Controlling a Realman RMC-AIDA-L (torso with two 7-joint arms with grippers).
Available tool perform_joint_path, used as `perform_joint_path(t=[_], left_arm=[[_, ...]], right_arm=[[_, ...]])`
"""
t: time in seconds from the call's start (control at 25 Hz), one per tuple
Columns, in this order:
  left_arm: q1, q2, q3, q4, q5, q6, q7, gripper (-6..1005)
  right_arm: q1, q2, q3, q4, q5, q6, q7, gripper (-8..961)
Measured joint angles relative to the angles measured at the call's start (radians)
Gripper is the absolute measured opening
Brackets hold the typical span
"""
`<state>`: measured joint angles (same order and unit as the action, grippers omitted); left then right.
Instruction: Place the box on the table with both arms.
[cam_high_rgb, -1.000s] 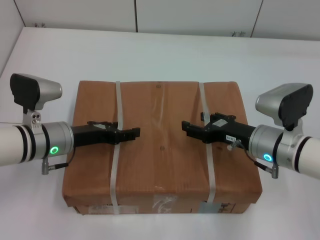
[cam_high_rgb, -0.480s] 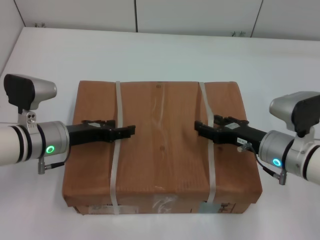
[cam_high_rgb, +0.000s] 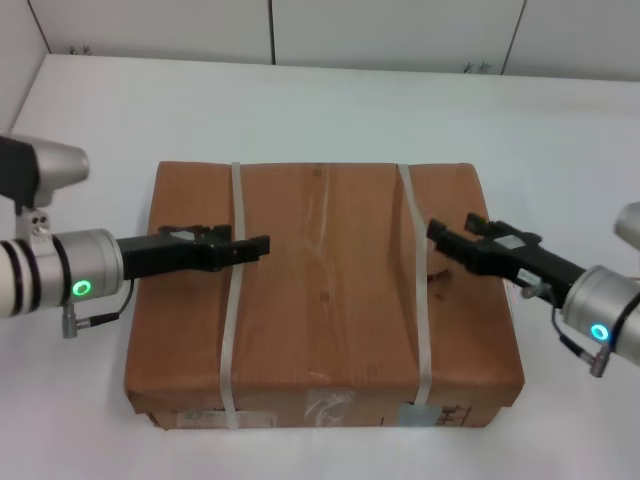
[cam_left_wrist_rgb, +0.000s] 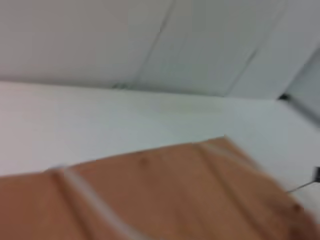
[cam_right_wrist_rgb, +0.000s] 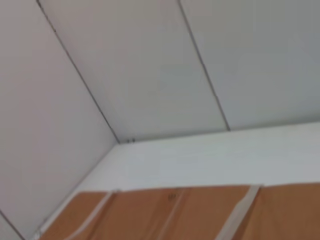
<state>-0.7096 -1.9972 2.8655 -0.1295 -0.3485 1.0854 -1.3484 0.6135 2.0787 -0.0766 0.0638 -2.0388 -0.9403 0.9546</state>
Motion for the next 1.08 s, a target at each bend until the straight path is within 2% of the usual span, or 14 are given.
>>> perform_joint_path(t=[0.12, 0.2, 0.24, 0.28, 0.44, 0.52, 0.64, 1.08], left_arm=[[0.014, 0.025, 0.0, -0.001, -0.033, 0.147, 0.032, 760], [0.03, 0.038, 0.0, -0.002, -0.072, 0.27, 0.099, 760], [0.039, 0.043, 0.0, -0.002, -0.087, 0.336, 0.149, 759], [0.047, 0.047, 0.0, -0.002, -0.096, 0.394, 0.194, 759], [0.067, 0.059, 0.0, -0.001, -0.076, 0.601, 0.363, 757], [0.068, 0.062, 0.0, -0.002, -0.059, 0.651, 0.404, 756], [0.069, 0.066, 0.0, -0.004, -0.039, 0.703, 0.437, 756], [0.086, 0.049, 0.0, -0.023, -0.042, 0.784, 0.481, 756]], right_arm=[[-0.012, 0.0, 0.011, -0.033, 0.0, -0.069, -0.006, 735], [-0.018, -0.001, -0.002, -0.071, -0.01, -0.175, -0.034, 736], [-0.018, -0.004, -0.028, -0.109, -0.032, -0.273, -0.057, 736], [-0.018, -0.004, -0.028, -0.109, -0.032, -0.273, -0.057, 737], [-0.005, -0.007, -0.134, -0.242, -0.116, -0.514, -0.07, 739], [-0.003, -0.007, -0.19, -0.312, -0.137, -0.654, -0.074, 740], [-0.004, -0.009, -0.221, -0.367, -0.139, -0.755, -0.074, 741], [-0.006, -0.008, -0.242, -0.381, -0.138, -0.797, -0.082, 741]])
